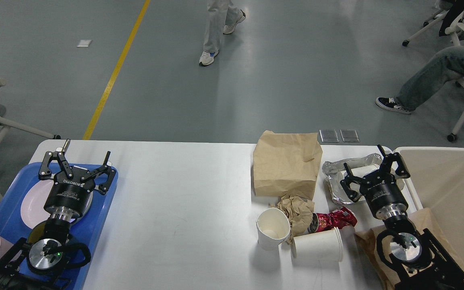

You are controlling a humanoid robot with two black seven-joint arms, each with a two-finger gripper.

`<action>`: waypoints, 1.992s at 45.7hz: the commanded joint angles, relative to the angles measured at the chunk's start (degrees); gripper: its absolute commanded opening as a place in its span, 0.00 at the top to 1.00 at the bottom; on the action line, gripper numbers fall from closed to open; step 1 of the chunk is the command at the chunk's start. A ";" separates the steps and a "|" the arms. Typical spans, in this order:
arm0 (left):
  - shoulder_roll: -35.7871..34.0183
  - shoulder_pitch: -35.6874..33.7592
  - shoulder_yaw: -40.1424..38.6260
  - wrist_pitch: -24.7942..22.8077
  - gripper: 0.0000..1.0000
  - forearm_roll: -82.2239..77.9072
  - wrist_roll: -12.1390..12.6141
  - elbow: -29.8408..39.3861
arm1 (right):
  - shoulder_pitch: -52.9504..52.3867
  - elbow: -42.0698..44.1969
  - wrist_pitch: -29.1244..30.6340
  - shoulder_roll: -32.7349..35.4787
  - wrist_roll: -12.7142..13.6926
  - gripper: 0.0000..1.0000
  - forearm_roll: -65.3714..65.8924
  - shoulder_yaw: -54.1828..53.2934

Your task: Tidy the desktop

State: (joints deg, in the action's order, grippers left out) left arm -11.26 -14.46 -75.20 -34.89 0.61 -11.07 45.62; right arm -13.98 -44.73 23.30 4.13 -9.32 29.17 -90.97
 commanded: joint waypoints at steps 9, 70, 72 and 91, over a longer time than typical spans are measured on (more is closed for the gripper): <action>0.45 -0.31 -0.12 0.96 0.04 2.20 -0.71 0.00 | 0.00 0.00 0.07 0.00 0.00 0.00 0.01 0.00; 0.28 -0.31 -0.04 0.70 0.04 2.29 -0.44 -0.18 | -4.92 -0.01 -1.16 4.83 0.44 0.00 0.01 2.81; 0.28 -0.31 0.05 0.61 0.04 2.29 -0.44 -0.09 | -4.92 0.35 -1.42 5.10 0.35 0.00 0.01 2.81; 0.28 -0.31 -0.04 0.61 0.04 2.29 -0.44 -0.18 | -2.72 0.35 -0.80 4.66 0.26 0.00 0.01 3.43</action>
State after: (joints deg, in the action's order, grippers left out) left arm -10.99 -14.76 -75.18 -34.27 2.90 -11.51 45.52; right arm -16.85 -44.28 22.48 8.86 -9.03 29.18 -87.55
